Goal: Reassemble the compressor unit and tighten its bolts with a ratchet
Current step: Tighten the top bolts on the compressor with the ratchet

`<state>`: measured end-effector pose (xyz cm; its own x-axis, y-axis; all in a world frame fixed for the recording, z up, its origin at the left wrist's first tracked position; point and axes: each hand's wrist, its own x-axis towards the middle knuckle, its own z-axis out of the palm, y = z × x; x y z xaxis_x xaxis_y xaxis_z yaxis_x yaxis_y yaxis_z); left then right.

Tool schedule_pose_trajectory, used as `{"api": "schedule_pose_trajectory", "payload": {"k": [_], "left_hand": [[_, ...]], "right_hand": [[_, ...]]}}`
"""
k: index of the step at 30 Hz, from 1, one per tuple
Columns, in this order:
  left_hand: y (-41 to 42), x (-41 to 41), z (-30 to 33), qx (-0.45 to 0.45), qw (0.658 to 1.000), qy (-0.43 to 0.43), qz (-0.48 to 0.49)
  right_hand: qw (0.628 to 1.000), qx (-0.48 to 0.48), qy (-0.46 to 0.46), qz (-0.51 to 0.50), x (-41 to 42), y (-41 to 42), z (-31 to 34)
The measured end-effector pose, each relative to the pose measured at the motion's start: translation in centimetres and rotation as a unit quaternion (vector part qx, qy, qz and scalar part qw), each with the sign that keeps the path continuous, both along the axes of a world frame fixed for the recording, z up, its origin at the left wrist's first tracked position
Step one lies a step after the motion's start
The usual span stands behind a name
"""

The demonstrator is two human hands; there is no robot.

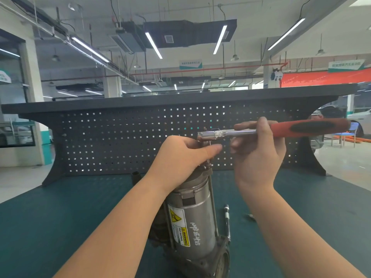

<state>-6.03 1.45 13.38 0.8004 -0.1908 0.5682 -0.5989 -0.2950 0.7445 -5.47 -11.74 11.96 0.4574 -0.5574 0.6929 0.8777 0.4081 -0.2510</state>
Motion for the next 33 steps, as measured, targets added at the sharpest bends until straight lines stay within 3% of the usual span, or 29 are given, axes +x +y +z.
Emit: {"api": "schedule_pose_trajectory", "payload": {"k": [2, 4, 8, 10, 11, 12, 14, 15, 17, 18, 19, 21, 22, 24, 25, 26, 28, 30, 32, 33], "left_hand": [[-0.2, -0.4, 0.0, 0.001, 1.0, -0.005, 0.005], [-0.4, -0.8, 0.1, 0.004, 1.0, 0.001, 0.01], [-0.2, 0.1, 1.1, 0.064, 0.994, 0.023, 0.082], [0.3, 0.2, 0.8, 0.074, 0.994, 0.041, 0.071], [0.2, 0.2, 0.6, 0.07, 0.995, 0.034, 0.063], [0.0, -0.1, 0.7, 0.057, 0.997, 0.024, 0.054], [-0.1, -0.5, 0.3, 0.032, 0.999, 0.005, 0.026], [-0.1, -0.2, 0.1, 0.029, 0.999, -0.005, 0.022], [-0.3, 0.0, 0.0, 0.036, 0.999, -0.022, 0.024], [-0.3, 0.1, 0.0, 0.039, 0.999, -0.025, 0.028], [-0.3, 0.1, -0.1, 0.039, 0.998, -0.024, 0.03], [-0.3, -0.1, 0.2, 0.036, 0.999, -0.009, 0.035], [-0.3, 0.0, 0.4, 0.043, 0.998, -0.001, 0.041], [-0.2, 0.2, 0.8, 0.075, 0.995, 0.017, 0.063], [-0.2, 0.1, 0.9, 0.085, 0.994, 0.018, 0.067], [-0.1, 0.1, 0.8, 0.088, 0.994, 0.01, 0.062], [-0.2, -0.3, 0.6, 0.061, 0.997, -0.003, 0.037], [-0.1, -0.3, 0.2, 0.021, 1.0, -0.01, 0.01], [-0.3, -0.2, 0.0, 0.018, 1.0, -0.013, 0.006], [-0.4, -0.2, 0.0, 0.02, 1.0, -0.014, 0.008]], "right_hand": [[0.999, 0.014, -0.02, -0.031, -0.1, 0.5, -0.2], [0.979, -0.064, -0.107, -0.16, -0.4, 0.9, -0.6], [0.826, -0.31, -0.255, -0.395, -0.7, 1.6, -1.5], [0.805, -0.333, -0.239, -0.428, -0.6, 1.9, -1.5], [0.824, -0.319, -0.213, -0.416, -0.6, 1.9, -1.4], [0.866, -0.273, -0.185, -0.376, -0.6, 1.9, -1.2], [0.975, -0.108, -0.079, -0.178, -0.9, 1.2, -0.5], [0.999, -0.012, -0.001, -0.037, -1.1, 0.7, 0.2], [0.976, 0.105, 0.106, 0.158, -0.9, 0.2, 0.8], [0.973, 0.107, 0.116, 0.168, -0.7, 0.3, 0.8], [0.985, 0.084, 0.091, 0.124, -0.7, 0.6, 0.7], [0.995, -0.039, -0.026, -0.087, -1.6, 1.3, 0.3], [0.962, -0.155, -0.076, -0.21, -1.8, 1.3, 0.0], [0.843, -0.381, -0.094, -0.368, -2.0, 1.0, -0.4], [0.809, -0.444, -0.079, -0.377, -1.9, 0.8, -0.4], [0.81, -0.454, -0.069, -0.366, -1.9, 0.7, -0.3], [0.89, -0.333, -0.076, -0.303, -1.8, 0.7, -0.2], [0.988, -0.106, -0.021, -0.114, -1.3, 0.6, 0.2], [0.994, 0.054, 0.061, 0.075, -0.7, 0.6, 0.7], [0.991, 0.074, 0.063, 0.09, -0.4, 0.7, 0.4]]}}
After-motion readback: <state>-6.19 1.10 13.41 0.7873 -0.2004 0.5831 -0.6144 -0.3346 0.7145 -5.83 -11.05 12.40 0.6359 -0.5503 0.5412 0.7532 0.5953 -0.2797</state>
